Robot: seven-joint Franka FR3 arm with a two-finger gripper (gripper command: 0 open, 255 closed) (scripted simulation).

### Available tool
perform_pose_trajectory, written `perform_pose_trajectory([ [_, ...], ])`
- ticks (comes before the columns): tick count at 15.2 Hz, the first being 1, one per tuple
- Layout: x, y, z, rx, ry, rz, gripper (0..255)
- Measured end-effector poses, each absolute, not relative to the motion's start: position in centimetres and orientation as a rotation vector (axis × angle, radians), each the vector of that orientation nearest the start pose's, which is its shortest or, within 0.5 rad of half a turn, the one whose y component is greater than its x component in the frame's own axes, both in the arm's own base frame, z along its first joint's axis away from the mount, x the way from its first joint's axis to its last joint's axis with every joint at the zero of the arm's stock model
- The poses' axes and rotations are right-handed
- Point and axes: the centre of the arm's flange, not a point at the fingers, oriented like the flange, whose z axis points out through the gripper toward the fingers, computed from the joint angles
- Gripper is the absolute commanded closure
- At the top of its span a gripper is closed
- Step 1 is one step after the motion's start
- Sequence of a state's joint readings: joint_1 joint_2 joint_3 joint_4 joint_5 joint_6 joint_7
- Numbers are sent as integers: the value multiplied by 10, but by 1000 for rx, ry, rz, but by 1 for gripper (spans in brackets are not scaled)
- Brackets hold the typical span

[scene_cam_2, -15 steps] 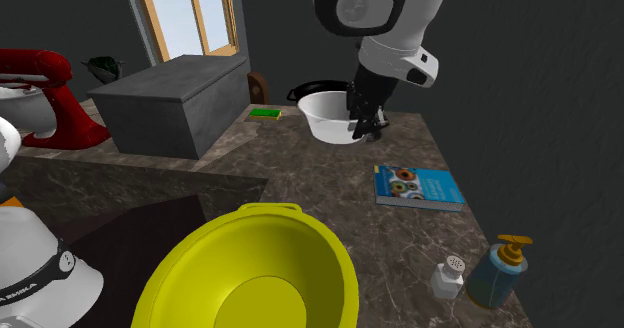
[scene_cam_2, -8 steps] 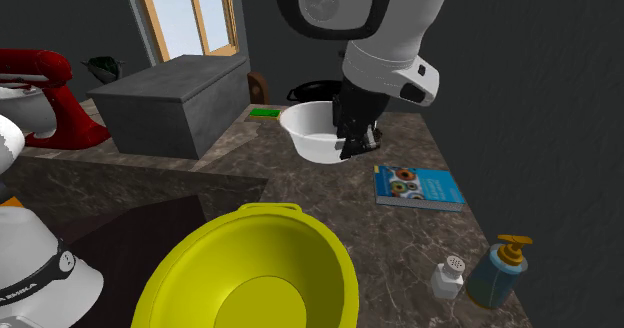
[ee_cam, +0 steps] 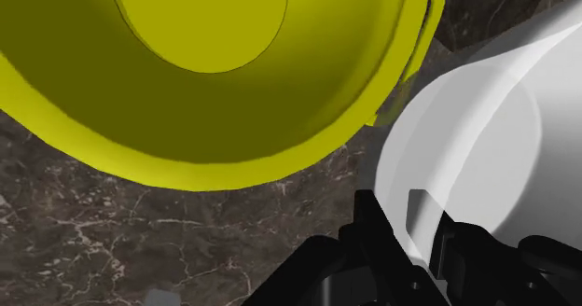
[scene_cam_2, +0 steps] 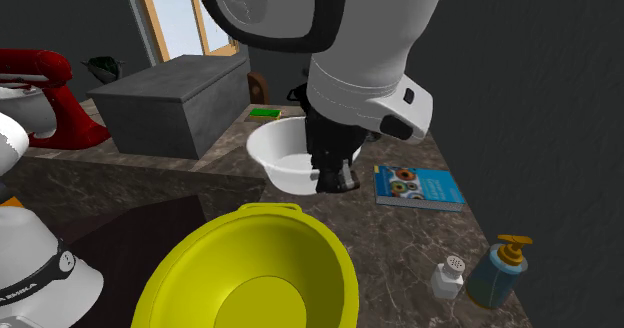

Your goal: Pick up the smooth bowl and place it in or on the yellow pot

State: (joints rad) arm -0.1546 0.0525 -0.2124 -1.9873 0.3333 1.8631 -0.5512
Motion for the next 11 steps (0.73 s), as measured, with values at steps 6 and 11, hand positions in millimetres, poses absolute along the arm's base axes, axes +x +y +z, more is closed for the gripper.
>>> perform_pose_trajectory([
  [6, 469, -232, 432, -2796, -82, 32, 255],
  [11, 424, -279, 434, -2796, -82, 31, 255],
])
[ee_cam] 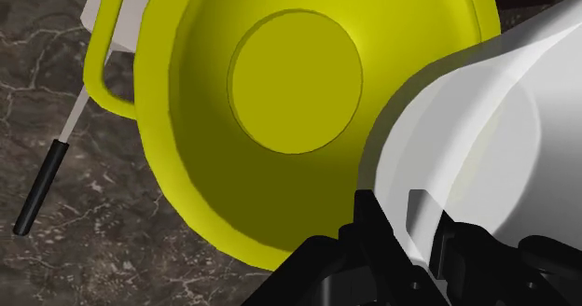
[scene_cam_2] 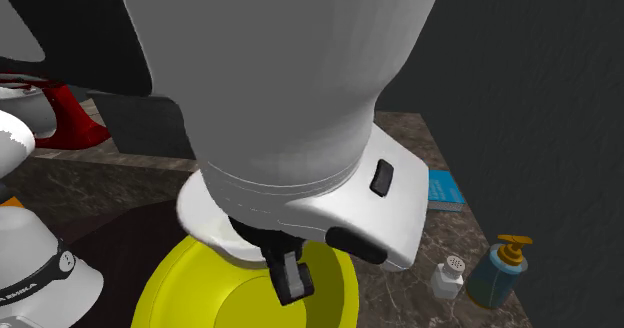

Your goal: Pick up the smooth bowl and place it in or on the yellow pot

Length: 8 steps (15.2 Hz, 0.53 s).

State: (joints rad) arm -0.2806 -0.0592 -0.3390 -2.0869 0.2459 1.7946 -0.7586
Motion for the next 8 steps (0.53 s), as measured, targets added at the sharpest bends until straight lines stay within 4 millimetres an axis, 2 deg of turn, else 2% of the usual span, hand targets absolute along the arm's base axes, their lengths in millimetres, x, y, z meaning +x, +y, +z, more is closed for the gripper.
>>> perform_pose_trajectory([
  [3, 397, -307, 435, -2796, -82, 31, 255],
  [4, 394, -312, 433, -2796, -82, 31, 255],
  [8, 389, -316, 415, -2795, -83, 32, 255],
])
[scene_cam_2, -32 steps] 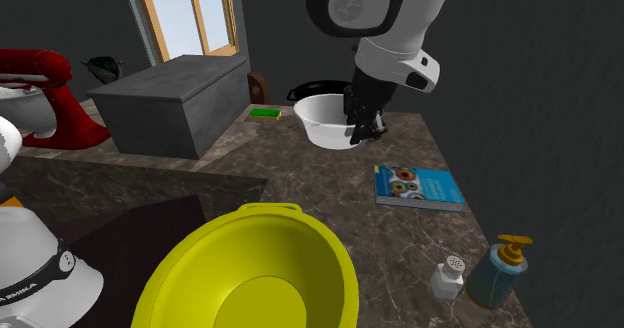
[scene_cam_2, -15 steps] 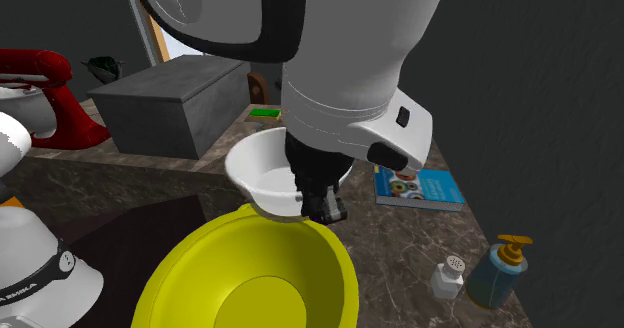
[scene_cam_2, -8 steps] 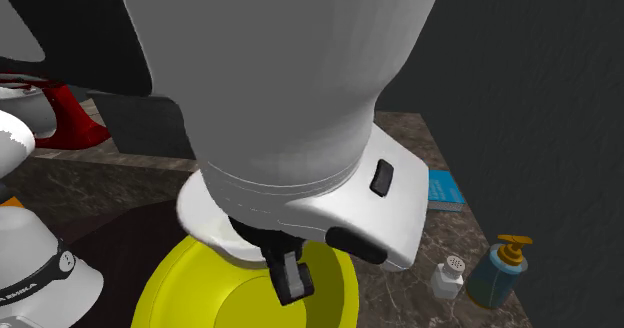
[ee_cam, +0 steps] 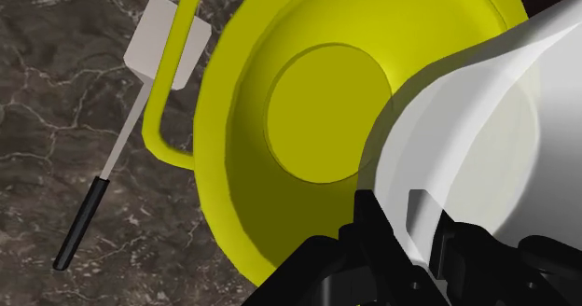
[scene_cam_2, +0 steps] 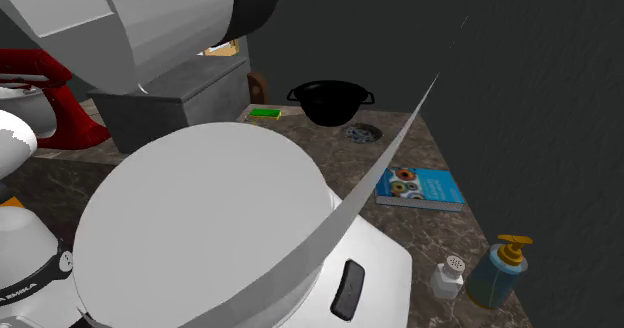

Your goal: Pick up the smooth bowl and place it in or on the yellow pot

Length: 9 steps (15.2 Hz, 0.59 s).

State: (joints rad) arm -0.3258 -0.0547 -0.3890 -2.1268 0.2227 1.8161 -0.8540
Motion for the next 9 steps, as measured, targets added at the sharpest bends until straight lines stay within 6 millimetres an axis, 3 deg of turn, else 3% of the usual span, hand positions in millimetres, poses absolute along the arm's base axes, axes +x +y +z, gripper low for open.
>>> perform_pose_trajectory([
  [9, 390, -316, 368, -2795, -84, 32, 255],
])
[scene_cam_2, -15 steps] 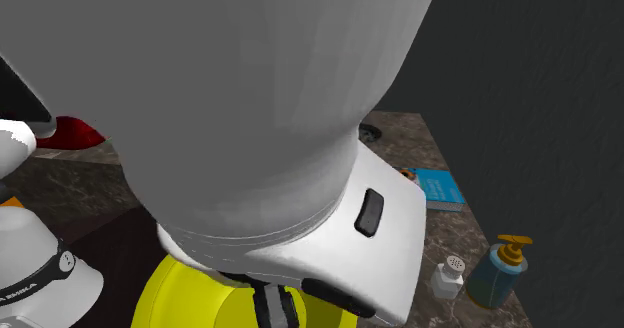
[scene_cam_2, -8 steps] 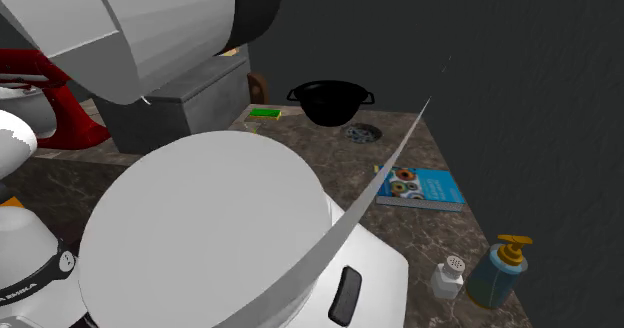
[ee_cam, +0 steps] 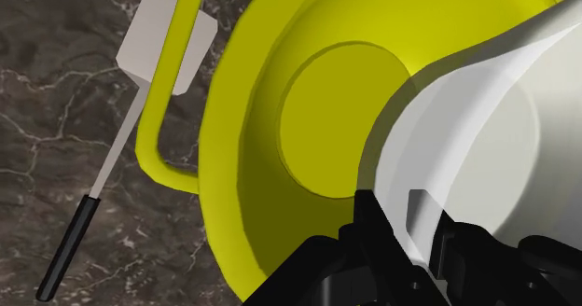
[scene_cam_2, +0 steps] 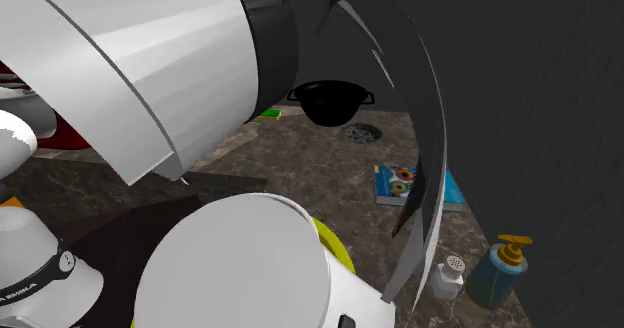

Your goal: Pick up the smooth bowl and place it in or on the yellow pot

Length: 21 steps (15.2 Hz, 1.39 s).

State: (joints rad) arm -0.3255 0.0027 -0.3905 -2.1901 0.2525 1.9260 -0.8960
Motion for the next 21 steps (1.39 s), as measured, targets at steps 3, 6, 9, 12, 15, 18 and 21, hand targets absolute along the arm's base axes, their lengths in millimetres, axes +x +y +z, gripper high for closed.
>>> perform_pose_trajectory([
  [3, 389, -316, 353, -2795, -84, 32, 255],
  [6, 389, -316, 350, -2795, -84, 32, 255],
  [9, 389, -316, 350, -2795, -84, 32, 255],
  [12, 389, -316, 350, -2795, -84, 31, 0],
  [15, 389, -316, 350, -2795, -84, 31, 0],
  [18, 389, -322, 365, -2796, -84, 30, 0],
  [21, 389, -332, 392, -2796, -84, 30, 0],
])
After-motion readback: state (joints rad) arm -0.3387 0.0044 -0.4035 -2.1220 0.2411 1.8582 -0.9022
